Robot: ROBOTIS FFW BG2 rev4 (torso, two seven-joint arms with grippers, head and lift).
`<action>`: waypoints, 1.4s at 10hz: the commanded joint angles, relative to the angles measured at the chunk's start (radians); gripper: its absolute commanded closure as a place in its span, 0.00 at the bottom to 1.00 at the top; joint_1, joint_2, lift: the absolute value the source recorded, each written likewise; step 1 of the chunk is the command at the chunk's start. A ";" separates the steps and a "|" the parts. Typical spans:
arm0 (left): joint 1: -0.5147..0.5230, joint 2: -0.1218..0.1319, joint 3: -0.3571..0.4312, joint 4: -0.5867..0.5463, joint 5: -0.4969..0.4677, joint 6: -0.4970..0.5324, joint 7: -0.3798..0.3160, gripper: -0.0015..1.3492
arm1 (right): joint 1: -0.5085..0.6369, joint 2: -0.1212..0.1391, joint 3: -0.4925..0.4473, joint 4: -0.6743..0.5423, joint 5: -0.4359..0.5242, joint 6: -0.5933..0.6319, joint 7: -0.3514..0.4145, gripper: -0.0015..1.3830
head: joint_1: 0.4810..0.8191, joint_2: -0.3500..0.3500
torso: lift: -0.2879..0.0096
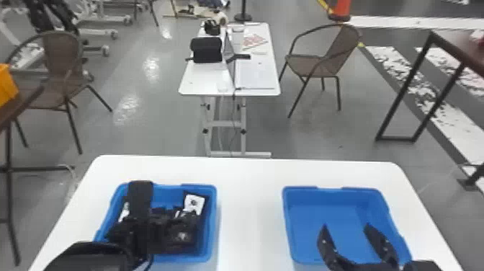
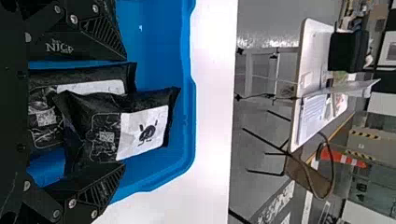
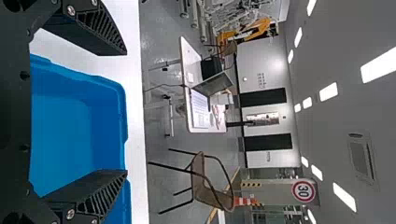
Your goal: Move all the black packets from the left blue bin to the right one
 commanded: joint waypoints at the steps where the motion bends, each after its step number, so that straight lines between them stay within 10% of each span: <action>1: -0.075 0.011 -0.009 0.110 0.001 0.020 -0.060 0.16 | -0.006 0.000 0.002 0.005 -0.004 0.000 0.004 0.09 | 0.63 0.44 | 0.97; 3: -0.164 0.011 -0.009 0.275 -0.064 0.011 -0.201 0.23 | -0.012 0.000 0.011 0.014 -0.010 0.000 0.006 0.09 | 0.63 0.42 | 0.97; 5: -0.159 0.007 0.012 0.288 -0.084 -0.002 -0.226 0.73 | -0.015 0.000 0.012 0.018 -0.015 0.000 0.009 0.09 | 0.63 0.41 | 0.97; 6: -0.145 0.005 0.029 0.280 -0.076 -0.038 -0.237 0.83 | -0.014 -0.002 0.012 0.018 -0.018 0.000 0.009 0.09 | 0.63 0.42 | 0.97; 10: 0.017 0.016 0.121 -0.036 -0.070 -0.029 -0.392 0.84 | -0.015 0.000 0.014 0.018 -0.030 -0.002 0.014 0.09 | 0.63 0.44 | 0.97; 14: 0.037 0.024 0.103 -0.117 -0.105 -0.158 -0.761 0.84 | -0.096 -0.011 0.014 0.046 -0.136 0.064 0.159 0.10 | 0.63 0.42 | 0.97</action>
